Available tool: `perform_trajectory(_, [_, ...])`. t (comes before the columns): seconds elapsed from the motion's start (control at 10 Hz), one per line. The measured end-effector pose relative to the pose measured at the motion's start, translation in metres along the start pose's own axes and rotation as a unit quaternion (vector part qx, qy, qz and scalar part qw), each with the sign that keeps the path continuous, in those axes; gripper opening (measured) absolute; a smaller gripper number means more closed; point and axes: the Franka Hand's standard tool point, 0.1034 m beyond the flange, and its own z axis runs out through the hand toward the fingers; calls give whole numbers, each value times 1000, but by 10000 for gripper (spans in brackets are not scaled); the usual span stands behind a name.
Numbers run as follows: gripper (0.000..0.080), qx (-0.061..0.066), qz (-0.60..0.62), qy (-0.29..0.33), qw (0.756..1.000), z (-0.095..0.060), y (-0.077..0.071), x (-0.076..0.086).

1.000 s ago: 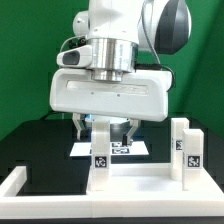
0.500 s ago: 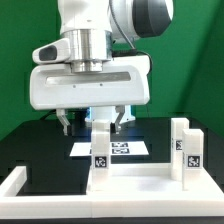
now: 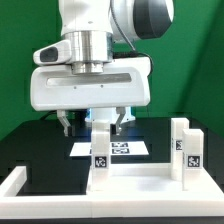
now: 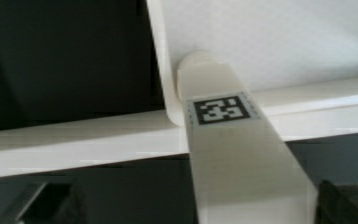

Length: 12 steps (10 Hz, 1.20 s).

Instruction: Assemble desk

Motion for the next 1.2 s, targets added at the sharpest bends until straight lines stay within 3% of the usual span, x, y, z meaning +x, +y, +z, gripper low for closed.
perform_trajectory(0.4, [649,-4,2,-2,1000,6,2,1])
perform_trajectory(0.6, [390,-5,19,-3,1000,7,3,0])
perform_trajectory(0.7, [390,-4,30,-4,1000,7,2,0])
perform_trajectory(0.8, [292,-5,87,-4,996,7,2,0])
perform_trajectory(1.2, [292,-6,233,-4,972,9,3,-1])
